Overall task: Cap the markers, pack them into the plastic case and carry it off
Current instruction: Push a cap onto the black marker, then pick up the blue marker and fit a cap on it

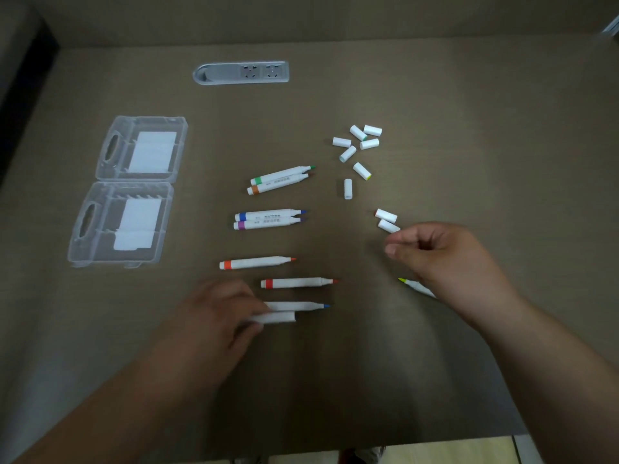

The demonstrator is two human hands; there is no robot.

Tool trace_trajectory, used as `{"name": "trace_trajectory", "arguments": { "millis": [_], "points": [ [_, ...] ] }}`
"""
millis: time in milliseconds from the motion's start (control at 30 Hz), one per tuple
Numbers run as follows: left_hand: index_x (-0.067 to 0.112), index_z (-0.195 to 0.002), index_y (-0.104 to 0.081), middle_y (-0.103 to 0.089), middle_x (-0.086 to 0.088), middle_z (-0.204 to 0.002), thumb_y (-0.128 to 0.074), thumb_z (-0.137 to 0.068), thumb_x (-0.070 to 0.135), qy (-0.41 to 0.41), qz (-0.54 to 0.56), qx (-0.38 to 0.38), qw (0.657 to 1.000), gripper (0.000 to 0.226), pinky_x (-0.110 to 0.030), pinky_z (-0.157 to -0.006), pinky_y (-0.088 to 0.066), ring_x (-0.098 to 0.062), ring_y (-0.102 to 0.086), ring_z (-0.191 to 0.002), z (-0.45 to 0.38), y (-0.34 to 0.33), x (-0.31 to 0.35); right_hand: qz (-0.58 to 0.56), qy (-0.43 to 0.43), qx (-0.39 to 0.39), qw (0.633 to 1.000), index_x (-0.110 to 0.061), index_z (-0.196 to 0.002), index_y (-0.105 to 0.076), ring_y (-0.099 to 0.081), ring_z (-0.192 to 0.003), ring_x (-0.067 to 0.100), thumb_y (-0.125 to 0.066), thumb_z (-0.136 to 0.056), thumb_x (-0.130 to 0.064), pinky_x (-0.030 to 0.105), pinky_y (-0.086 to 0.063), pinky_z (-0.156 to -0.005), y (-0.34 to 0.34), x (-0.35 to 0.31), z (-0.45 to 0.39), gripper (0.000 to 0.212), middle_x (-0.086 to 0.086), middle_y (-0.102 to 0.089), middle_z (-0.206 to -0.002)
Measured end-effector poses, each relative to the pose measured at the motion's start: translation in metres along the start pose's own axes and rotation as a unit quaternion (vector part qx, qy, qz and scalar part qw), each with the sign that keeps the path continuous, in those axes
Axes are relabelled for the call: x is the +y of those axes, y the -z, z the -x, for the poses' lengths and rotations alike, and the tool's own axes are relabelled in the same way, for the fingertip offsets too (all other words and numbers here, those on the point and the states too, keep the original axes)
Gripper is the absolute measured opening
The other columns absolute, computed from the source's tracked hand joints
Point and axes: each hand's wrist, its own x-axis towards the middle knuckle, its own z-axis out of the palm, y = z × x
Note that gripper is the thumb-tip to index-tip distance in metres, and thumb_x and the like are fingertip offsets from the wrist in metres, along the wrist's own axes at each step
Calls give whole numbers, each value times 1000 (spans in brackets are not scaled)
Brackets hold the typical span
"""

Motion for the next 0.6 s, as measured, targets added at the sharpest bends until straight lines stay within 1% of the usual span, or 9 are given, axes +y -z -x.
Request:
{"name": "trace_trajectory", "arguments": {
  "millis": [100, 167, 233, 300, 367, 400, 467, 533, 600],
  "points": [
    [34, -102, -76, -65, 16, -96, -76, -80, 31, -50, -41, -24, 998, 22, -27, -79, -55, -5, -59, -90, 5, -15, 9, 11, 8, 2, 1000, -20, -81, -76, -53, -59, 5, -73, -85, -20, 20, -44, -58, -8, -2, 1, 5, 8, -70, -75],
    [32, -98, -78, -68, 13, -92, -82, -75, 27, -77, -59, -25, 995, 24, -31, -75, -57, -10, -63, -87, 7, -23, 13, 11, 8, 10, 1000, -21, -80, -76, -54, -60, 6, -72, -85, -20, 21, -44, -59, -12, -2, 2, 6, 5, -70, -73],
    [29, -94, -79, -68, 10, -89, -88, -69, 22, -82, -63, -6, 995, 28, -31, -70, -57, -13, -64, -83, 7, -28, 15, 13, 7, 16, 1000, -20, -80, -75, -52, -58, 4, -71, -85, -19, 18, -43, -56, -13, 0, 3, 7, -2, -66, -68],
    [28, -94, -79, -67, 9, -88, -88, -68, 21, -79, -64, 13, 995, 28, -31, -70, -55, -14, -64, -83, 8, -30, 17, 28, 5, 21, 999, -20, -81, -75, -50, -54, 1, -70, -87, -18, 14, -41, -52, -12, 3, 3, 8, -6, -62, -65],
    [28, -96, -78, -66, 10, -90, -79, -76, 28, -80, -60, 33, 994, 19, -30, -74, -53, -13, -62, -85, 8, -31, 19, 39, 3, 25, 999, -19, -83, -75, -48, -50, -3, -69, -88, -17, 9, -39, -49, -9, 6, 3, 9, -7, -61, -63],
    [28, -96, -77, -65, 10, -91, -71, -82, 33, -81, -53, 47, 994, 16, -30, -76, -53, -12, -61, -86, 7, -31, 21, 42, 1, 28, 999, -19, -84, -75, -49, -50, -4, -67, -89, -15, 8, -39, -50, -6, 7, 3, 10, -5, -63, -66],
    [25, -95, -77, -67, 7, -92, -58, -87, 32, -79, -50, 67, 993, 23, -31, -78, -54, -13, -62, -86, 1, -28, 25, 40, -2, 39, 998, -18, -84, -75, -50, -51, -5, -65, -90, -13, 8, -40, -50, 1, 9, 2, 12, -1, -65, -71],
    [22, -91, -79, -68, 3, -90, -70, -81, 22, -79, -77, 89, 990, 13, -32, -76, -55, -16, -65, -83, -8, -29, 26, 34, -12, 53, 998, -17, -84, -74, -49, -47, -5, -64, -90, -11, 11, -42, -50, 8, 11, 0, 13, -3, -62, -67],
    [23, -86, -78, -67, 3, -87, -82, -72, 19, -58, -93, 83, 990, 15, -34, -72, -55, -18, -64, -80, -20, -29, 27, 59, -13, 69, 996, -20, -83, -74, -50, -46, -4, -65, -89, -14, 18, -41, -55, 16, 14, -2, 13, -12, -60, -58]
  ]
}}
